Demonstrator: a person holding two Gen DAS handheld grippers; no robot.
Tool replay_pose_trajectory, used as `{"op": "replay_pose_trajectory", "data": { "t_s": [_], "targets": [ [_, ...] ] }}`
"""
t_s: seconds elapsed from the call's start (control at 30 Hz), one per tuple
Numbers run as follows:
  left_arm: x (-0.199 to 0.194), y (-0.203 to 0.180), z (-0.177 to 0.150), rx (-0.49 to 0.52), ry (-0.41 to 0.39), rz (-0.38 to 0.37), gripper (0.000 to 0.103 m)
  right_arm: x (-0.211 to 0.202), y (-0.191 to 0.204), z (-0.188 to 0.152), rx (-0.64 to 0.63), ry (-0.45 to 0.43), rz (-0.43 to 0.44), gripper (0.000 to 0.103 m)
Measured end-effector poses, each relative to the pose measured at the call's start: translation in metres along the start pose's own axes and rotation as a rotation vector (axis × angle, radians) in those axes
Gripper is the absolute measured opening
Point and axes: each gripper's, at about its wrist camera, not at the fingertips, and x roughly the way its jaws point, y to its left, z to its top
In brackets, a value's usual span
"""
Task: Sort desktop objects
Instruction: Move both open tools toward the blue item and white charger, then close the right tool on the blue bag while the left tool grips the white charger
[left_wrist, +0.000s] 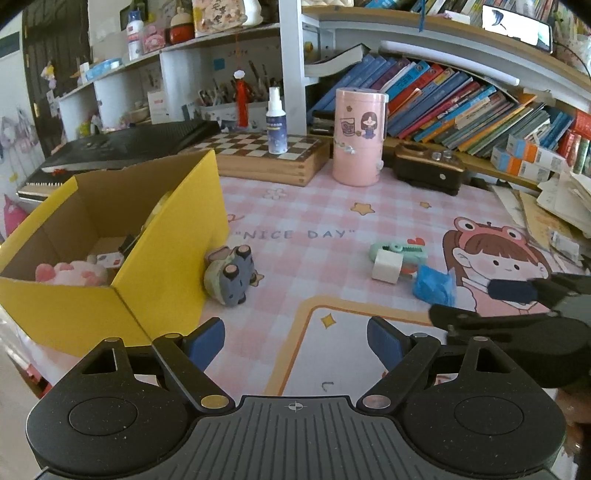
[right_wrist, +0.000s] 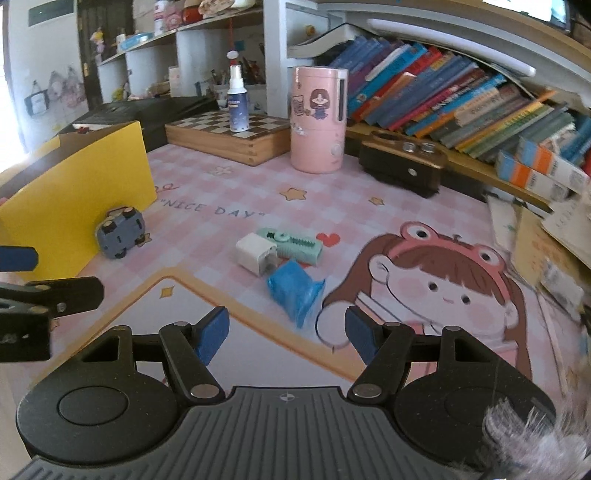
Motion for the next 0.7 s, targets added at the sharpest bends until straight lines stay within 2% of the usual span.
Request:
{"op": "replay_pose_trajectory", "data": {
  "t_s": [0.33,0.47,0.6,0.7],
  "targets": [
    [0.016,-0.006,0.010,0.005,0.015,0.019,0.087,0.036,0.000,0.012,-0.063,-0.001,0.052,0.067],
    [0.022,-0.006,0.013,0.006,0.021,0.024,0.087,0.046,0.002,0.016,-0.088,0.000,0.037,0.067],
    [0.028,-0.010,0.018,0.011,0.021,0.025,0.087,0.059,-0.006,0.019,-0.052,0.022,0.014,0.065],
    [0.033,-0.013,0.020,0.020,0.023,0.022,0.087,0.066,-0.012,0.018,-0.039,0.046,0.024,0.051]
  ]
}}
